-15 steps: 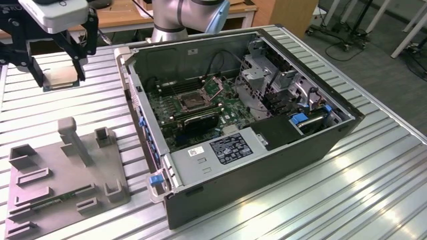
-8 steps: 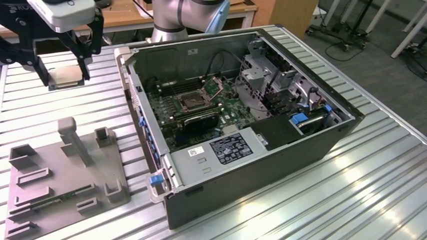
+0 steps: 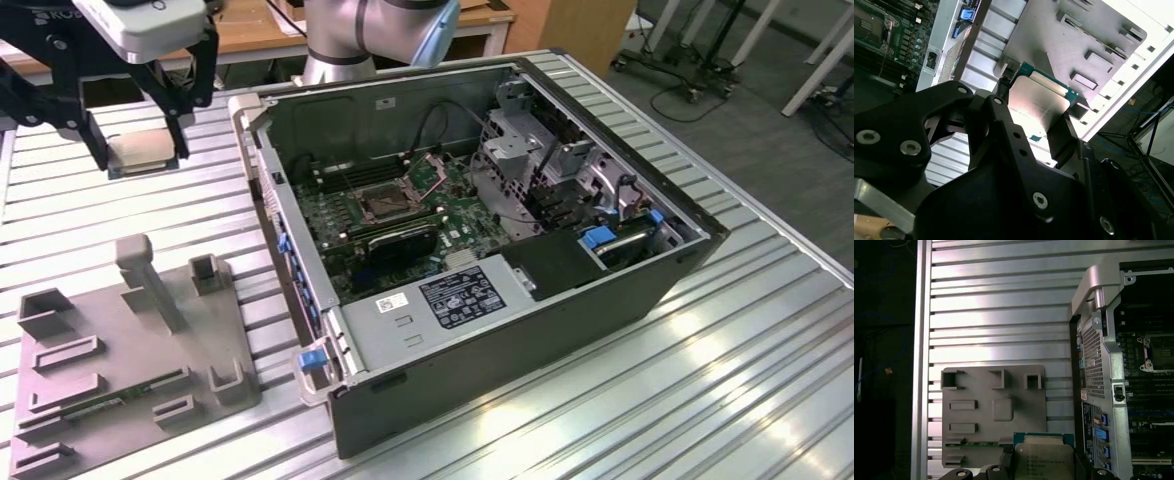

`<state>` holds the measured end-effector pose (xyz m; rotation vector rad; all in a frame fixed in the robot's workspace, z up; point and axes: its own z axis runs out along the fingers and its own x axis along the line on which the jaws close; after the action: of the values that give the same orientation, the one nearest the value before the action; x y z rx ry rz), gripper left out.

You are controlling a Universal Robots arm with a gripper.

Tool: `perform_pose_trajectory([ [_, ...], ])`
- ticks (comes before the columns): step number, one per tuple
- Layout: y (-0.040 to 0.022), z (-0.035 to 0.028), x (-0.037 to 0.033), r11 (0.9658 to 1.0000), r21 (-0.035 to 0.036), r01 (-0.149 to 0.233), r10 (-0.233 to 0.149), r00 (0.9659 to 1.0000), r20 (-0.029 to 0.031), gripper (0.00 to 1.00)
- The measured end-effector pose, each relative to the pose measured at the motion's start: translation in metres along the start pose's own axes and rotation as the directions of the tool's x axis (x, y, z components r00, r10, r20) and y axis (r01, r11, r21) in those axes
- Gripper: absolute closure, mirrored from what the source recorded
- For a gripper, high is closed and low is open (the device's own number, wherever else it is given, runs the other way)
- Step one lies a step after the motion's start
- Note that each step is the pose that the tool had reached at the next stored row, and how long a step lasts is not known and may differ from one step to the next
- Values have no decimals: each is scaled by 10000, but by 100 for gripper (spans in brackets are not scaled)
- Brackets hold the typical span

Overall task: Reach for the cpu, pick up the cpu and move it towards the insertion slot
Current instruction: 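Pick up the cpu and move it towards the insertion slot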

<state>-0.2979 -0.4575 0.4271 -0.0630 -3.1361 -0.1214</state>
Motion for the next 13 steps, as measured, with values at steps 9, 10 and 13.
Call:
perform_pose_trajectory([
  [9, 3, 0, -70, 10000, 1, 0, 0, 10000, 0, 46],
  [10, 3, 0, -77, 10000, 1, 0, 0, 10000, 0, 46],
  [13, 4, 0, -98, 10000, 0, 0, 0, 10000, 0, 46],
])
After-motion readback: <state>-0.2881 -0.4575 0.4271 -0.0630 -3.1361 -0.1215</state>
